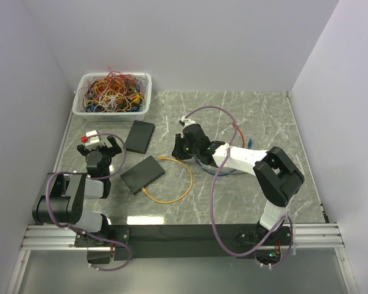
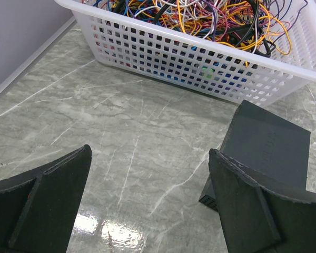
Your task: Insert the plug into the switch port
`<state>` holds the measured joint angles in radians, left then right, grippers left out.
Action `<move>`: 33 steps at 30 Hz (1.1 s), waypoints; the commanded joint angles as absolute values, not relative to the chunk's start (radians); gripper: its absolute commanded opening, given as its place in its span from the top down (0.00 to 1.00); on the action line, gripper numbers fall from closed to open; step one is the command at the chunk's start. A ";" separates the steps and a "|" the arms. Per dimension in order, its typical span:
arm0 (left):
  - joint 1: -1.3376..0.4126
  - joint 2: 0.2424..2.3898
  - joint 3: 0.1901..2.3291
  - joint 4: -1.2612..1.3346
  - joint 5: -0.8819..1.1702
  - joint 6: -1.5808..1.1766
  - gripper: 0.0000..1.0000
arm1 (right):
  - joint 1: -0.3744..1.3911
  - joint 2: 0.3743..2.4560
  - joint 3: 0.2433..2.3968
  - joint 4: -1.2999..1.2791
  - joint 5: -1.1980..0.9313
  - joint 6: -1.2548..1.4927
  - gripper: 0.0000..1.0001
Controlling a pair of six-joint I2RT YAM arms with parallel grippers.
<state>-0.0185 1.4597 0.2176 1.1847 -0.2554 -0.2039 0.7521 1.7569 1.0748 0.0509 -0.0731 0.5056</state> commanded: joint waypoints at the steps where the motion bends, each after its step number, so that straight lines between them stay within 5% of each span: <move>1: -0.020 1.460 0.238 1.235 -0.239 -0.195 0.01 | 0.744 1.753 1.081 0.078 -0.077 0.514 0.76; 33: -0.020 1.459 0.236 1.235 -0.239 -0.196 0.01 | 0.744 1.736 1.075 0.086 -0.080 0.517 0.78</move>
<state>-0.0185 1.4597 0.2176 1.1851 -0.2554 -0.2039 0.7521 1.7569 1.0748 0.0521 -0.0734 0.5087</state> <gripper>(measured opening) 0.994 0.220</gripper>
